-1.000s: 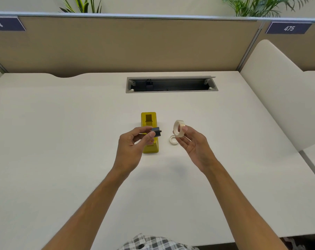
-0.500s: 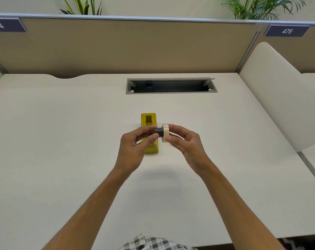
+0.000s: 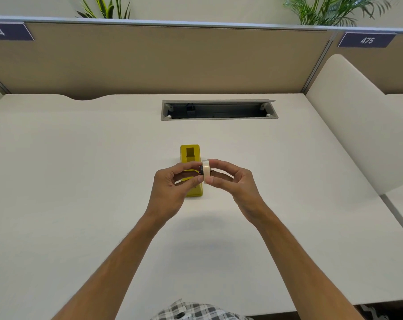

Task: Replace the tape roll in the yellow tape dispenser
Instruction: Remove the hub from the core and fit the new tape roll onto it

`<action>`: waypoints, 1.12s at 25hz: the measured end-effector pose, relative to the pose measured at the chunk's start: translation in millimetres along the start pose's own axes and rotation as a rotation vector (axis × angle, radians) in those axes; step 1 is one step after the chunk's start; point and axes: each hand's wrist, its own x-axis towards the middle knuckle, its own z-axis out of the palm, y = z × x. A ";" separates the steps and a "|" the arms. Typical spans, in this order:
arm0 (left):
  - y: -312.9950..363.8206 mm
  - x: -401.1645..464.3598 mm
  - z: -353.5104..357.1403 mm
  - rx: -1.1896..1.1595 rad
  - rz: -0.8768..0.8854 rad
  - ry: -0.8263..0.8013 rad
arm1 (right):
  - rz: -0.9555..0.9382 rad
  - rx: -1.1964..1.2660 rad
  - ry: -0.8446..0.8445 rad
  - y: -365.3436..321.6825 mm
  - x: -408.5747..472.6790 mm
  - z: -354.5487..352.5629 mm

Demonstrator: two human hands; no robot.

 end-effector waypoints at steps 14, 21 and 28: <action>-1.8 -2.3 -0.3 -0.027 0.035 0.005 | -0.283 -0.779 0.399 -24.1 -11.7 26.8; -6.7 -2.1 3.1 -0.016 0.055 0.019 | -0.274 -1.039 0.506 -24.0 -13.9 42.8; -11.4 -0.9 3.0 0.026 0.049 0.054 | -0.285 -1.027 0.498 -19.0 -11.8 50.1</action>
